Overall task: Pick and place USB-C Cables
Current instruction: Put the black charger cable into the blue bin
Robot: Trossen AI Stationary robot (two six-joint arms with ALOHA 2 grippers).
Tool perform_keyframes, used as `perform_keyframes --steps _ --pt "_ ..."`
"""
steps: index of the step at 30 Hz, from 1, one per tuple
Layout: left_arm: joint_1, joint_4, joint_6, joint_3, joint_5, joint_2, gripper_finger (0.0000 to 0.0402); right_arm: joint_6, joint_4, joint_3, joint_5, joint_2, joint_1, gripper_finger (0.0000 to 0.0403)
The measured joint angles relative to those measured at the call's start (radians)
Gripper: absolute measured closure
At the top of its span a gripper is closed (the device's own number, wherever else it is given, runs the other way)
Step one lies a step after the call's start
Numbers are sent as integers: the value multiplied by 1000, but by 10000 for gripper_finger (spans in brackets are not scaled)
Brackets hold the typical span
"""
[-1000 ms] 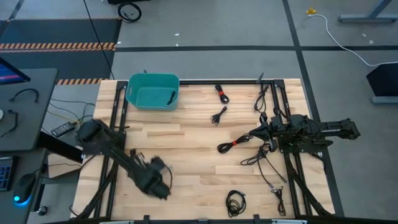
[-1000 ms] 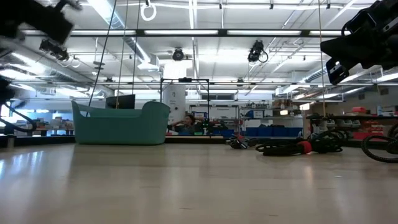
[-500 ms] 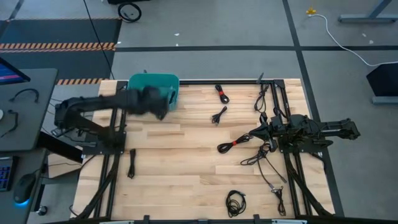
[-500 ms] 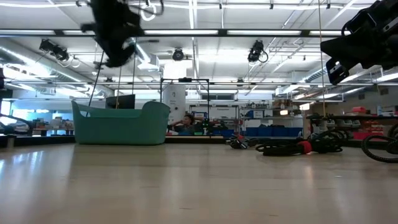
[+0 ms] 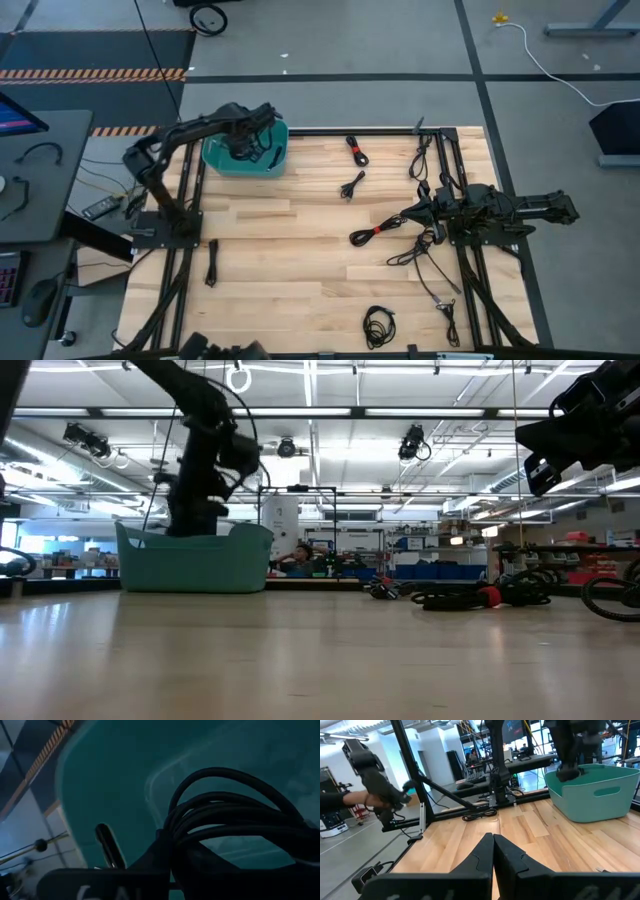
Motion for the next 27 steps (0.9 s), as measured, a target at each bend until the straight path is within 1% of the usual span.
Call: perform_keyframes --steps 4,7,9,15,19,23,25,27 --pt "4 2 19 0 -9 74 372 0 0 0 0 0 0 390" --pt "4 2 21 0 -59 106 351 0 0 0 0 0 0 390" --pt "7 2 24 0 -75 119 330 0 0 0 0 0 0 390" --pt "33 -24 26 1 -77 114 251 0 0 0 0 0 0 390" --pt "29 -182 -1 59 -92 109 215 0 0 0 0 0 0 390" --pt "-35 -288 -46 132 -159 80 207 0 0 0 0 0 0 390" --pt "-96 -298 -61 160 -188 47 212 0 0 0 0 0 0 390" --pt "-163 -296 -85 170 -186 6 221 0 1 0 0 0 0 390"
